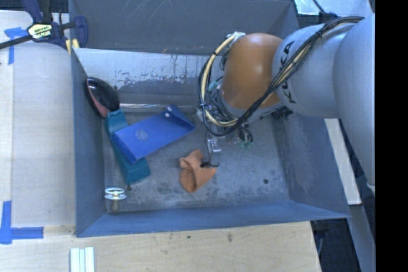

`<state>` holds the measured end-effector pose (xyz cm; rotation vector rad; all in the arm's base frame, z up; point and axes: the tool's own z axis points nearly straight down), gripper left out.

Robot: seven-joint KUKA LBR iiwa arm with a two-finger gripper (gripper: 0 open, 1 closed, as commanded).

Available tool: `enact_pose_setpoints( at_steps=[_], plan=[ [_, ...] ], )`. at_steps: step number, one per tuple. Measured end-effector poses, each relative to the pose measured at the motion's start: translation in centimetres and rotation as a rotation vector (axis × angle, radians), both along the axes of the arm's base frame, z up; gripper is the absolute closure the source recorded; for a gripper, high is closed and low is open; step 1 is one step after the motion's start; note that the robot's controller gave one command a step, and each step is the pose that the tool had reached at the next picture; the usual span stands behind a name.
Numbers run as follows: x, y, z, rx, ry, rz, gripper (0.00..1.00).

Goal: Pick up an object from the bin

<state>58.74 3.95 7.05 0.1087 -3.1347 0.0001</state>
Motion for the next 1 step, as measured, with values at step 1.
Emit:
enact_pose_setpoints(
  at_steps=[1],
  plan=[
    [-3.64,1.21,0.21,0.000,-0.012,-0.049,0.00]
  ],
)
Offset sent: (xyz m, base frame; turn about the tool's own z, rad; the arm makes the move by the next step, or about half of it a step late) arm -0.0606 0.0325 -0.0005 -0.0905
